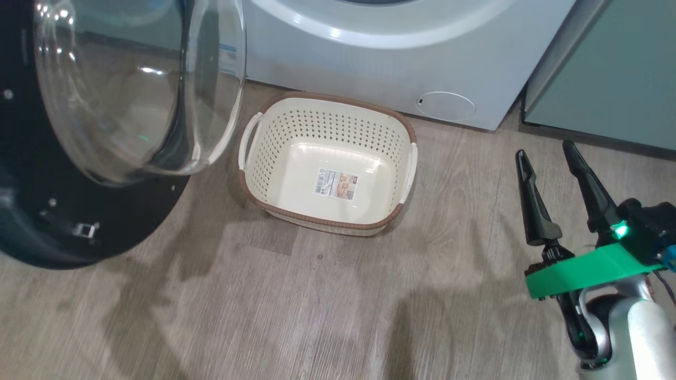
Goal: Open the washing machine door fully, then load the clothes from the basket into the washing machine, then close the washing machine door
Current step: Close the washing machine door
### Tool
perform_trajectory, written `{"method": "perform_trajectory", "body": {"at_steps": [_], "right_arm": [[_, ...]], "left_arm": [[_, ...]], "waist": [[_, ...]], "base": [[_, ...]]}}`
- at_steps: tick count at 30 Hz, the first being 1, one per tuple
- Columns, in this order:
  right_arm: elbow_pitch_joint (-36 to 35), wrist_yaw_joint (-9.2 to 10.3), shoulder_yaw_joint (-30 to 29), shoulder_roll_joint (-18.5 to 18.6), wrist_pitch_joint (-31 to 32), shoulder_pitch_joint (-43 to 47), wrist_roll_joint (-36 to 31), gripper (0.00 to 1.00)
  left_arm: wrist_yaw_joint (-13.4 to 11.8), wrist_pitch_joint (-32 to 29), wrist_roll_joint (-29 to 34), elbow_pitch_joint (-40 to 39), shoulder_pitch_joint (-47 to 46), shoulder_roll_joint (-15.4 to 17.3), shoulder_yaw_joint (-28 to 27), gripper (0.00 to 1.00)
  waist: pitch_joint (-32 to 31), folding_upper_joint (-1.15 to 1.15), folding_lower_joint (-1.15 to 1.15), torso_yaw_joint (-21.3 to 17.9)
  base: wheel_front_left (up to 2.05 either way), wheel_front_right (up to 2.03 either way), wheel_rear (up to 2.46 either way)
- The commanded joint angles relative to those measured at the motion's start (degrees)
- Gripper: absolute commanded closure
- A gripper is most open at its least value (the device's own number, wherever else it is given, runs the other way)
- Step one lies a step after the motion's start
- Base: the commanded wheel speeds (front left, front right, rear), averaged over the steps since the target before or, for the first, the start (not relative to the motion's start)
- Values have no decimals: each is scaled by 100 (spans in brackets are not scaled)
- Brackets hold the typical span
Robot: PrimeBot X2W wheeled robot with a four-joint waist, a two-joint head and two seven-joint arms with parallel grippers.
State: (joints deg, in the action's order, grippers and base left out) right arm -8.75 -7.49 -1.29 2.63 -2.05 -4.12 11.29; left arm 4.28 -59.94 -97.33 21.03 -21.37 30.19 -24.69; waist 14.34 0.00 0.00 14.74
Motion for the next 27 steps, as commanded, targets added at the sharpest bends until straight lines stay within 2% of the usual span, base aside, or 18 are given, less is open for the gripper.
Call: {"method": "perform_trajectory", "body": {"at_steps": [1, 11, 27], "right_arm": [[-173, 0, 140, 25, -60, -140, 36, 0], [-60, 0, 148, 25, -230, -225, 135, 0], [156, 0, 219, 25, -616, -320, 417, 0]], "left_arm": [[-24, -90, -54, -271, -5, 298, -191, 100], [-146, -426, -379, -1608, 438, -99, -120, 100], [-225, -750, -719, -2818, 343, -472, 251, 100]], "waist": [[19, 0, 0, -34], [116, 0, 0, -392], [395, 0, 0, -1450]], "base": [[0, 0, 0], [0, 0, 0], [0, 0, 0]]}}
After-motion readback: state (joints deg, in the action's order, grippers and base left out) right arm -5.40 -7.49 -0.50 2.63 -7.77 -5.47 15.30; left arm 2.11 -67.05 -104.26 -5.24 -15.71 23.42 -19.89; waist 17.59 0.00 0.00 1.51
